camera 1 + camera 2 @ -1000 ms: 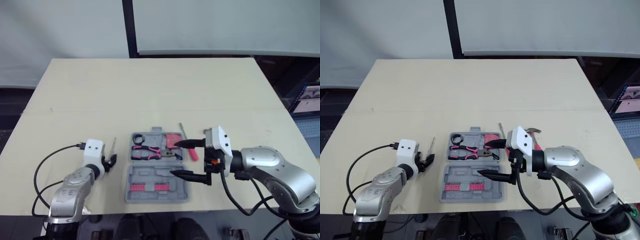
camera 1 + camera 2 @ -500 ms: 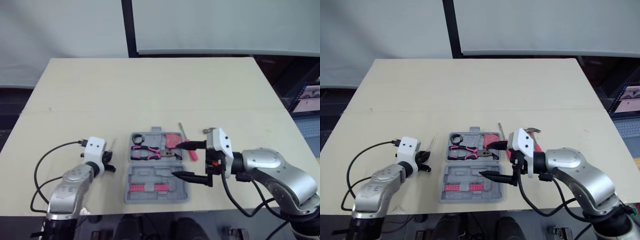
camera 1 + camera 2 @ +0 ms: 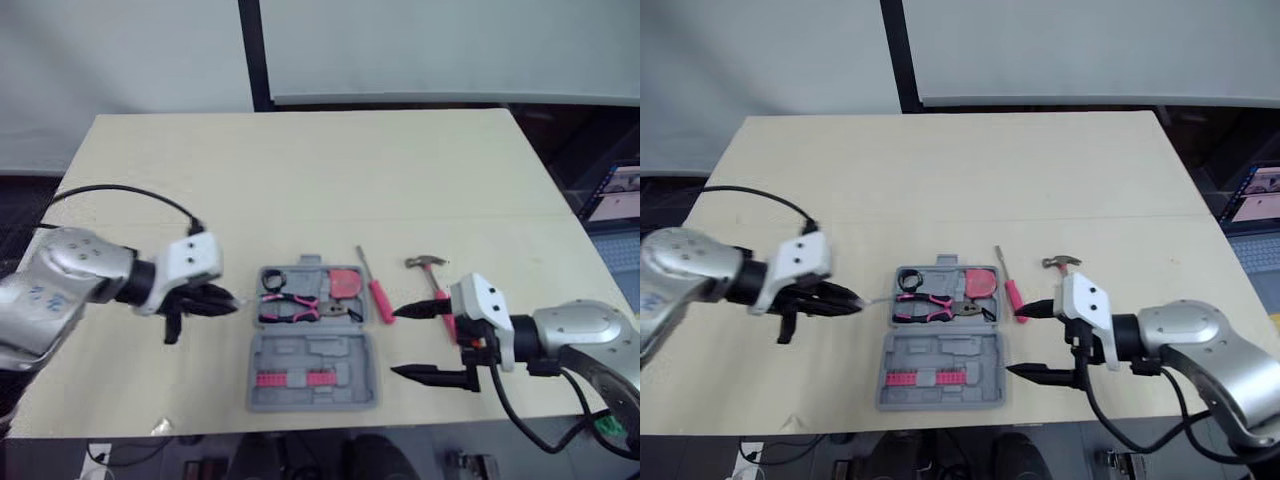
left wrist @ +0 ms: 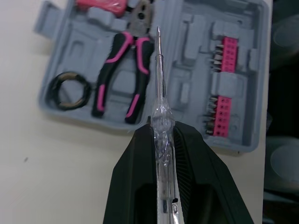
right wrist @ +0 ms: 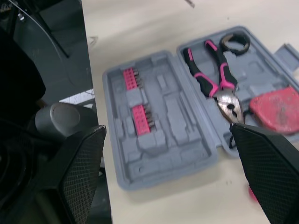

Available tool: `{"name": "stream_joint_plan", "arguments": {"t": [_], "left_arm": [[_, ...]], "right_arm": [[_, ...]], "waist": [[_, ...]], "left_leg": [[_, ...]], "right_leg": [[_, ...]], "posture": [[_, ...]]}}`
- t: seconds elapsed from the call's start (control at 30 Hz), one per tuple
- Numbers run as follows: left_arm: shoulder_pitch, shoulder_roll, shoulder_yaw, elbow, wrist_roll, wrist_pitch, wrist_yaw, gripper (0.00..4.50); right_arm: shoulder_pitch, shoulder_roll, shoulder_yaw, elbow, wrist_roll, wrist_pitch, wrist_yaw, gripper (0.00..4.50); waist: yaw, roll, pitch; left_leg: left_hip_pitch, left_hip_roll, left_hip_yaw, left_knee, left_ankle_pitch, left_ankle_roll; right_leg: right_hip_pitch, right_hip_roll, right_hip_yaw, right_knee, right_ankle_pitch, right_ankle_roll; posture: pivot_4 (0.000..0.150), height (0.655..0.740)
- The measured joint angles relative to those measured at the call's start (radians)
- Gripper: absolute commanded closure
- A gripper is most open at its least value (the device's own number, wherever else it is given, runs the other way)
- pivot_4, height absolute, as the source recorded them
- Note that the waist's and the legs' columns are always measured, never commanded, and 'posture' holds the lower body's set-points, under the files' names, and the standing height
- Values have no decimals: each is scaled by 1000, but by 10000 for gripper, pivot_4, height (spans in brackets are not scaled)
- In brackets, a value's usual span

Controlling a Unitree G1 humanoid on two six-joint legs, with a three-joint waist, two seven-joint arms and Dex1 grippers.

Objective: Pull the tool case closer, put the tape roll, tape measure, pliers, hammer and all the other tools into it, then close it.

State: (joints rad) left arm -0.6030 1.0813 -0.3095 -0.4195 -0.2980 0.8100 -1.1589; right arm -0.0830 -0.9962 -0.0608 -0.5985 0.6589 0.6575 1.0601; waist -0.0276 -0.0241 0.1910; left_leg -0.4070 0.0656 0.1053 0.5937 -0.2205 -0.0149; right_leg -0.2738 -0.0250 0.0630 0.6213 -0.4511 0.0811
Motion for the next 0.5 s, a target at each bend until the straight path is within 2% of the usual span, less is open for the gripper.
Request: {"name": "stream_joint_plan", "arguments": {"t": [0.3, 0.5], "left_arm": [[-214, -257, -360, 41, 175, 148, 21, 44496], [-256, -309, -438, 73, 237, 191, 49, 44496]], "right_arm": [[122, -29, -51, -28, -1, 6, 1, 0], [158, -29, -87, -35, 1, 18, -5, 0]], "waist": [[0, -1, 1], [-1, -2, 1]], "left_leg": [[0, 0, -1, 7, 2, 2], [0, 0, -2, 8, 3, 2]], "right_leg": [[0, 1, 2, 6, -1, 1], [1, 1, 1, 8, 0, 1]], "posture": [[1500, 7400], [1500, 7400]]}}
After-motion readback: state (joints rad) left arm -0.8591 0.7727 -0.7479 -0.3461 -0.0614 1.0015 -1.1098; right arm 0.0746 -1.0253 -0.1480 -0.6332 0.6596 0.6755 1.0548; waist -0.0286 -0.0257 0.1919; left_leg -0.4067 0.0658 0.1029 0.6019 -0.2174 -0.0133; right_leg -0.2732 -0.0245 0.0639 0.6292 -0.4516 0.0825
